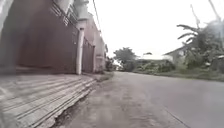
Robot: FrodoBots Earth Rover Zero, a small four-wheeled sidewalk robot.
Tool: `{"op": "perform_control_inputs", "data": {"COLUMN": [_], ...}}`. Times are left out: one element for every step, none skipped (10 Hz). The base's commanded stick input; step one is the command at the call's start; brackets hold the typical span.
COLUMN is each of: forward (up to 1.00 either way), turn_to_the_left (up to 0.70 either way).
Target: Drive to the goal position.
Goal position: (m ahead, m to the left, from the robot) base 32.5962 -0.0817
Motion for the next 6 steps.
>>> {"op": "perform_control_inputs", "data": {"forward": [0.70, 0.70, 0.70, 0.70, 0.70, 0.70], "turn_to_the_left": [-0.18, -0.35, -0.35, -0.35, -0.35, -0.35]}}
